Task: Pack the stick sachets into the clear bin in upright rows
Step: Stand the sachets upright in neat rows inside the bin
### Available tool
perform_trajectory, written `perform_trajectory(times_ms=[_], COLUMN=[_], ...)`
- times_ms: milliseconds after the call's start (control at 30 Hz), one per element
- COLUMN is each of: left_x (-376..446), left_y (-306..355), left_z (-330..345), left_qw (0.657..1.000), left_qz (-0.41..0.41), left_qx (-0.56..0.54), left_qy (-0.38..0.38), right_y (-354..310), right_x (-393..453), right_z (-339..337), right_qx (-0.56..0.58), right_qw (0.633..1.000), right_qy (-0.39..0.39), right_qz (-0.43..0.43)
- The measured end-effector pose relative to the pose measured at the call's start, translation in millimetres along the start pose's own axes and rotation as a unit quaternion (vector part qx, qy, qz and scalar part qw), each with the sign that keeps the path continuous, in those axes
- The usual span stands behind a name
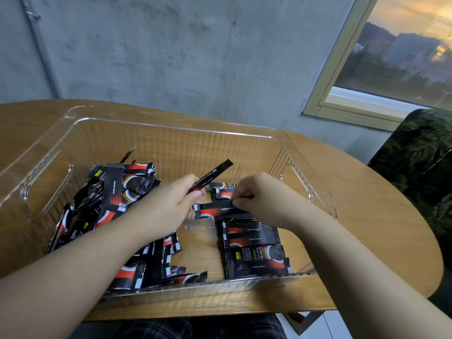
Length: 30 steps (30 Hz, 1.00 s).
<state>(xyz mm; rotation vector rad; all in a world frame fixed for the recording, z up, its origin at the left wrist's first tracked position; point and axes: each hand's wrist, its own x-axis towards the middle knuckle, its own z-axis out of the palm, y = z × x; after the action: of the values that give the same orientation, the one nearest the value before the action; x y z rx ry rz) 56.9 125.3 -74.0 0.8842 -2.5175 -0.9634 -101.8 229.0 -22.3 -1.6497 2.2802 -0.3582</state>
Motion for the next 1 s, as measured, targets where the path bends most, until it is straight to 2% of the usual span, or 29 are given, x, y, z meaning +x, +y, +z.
perform_trajectory(times_ms=[200,400,600,700,900,1000], left_x=[-0.3,-0.8,1.4,1.3,1.1,1.9], left_y=[0.8,-0.4,-1.6,-2.3,-1.9,-3.0], left_z=[0.1,0.8,2.2,2.1,2.9,2.5], left_qw=[1.0,1.0,0.999,0.999,0.998,0.997], left_qz=[-0.019,-0.019,-0.018,-0.017,-0.014,0.006], left_qx=[-0.009,0.017,0.038,0.041,0.056,0.074], left_qy=[0.011,0.008,-0.001,-0.002,-0.009,-0.021], right_y=[4.1,6.2,7.3,7.8,-1.5,-0.3], right_x=[-22.9,-33.0,-35.7,-33.9,-30.8,-30.7], right_z=[-15.8,-12.9,-3.1,3.7,1.5,-1.6], right_qx=[-0.082,-0.189,-0.279,-0.297,-0.237,-0.199], right_qw=[0.99,0.971,0.937,0.931,0.943,0.966], right_qy=[-0.114,-0.144,-0.21,-0.211,-0.232,-0.161], right_qz=[0.001,-0.009,0.003,0.007,-0.016,-0.028])
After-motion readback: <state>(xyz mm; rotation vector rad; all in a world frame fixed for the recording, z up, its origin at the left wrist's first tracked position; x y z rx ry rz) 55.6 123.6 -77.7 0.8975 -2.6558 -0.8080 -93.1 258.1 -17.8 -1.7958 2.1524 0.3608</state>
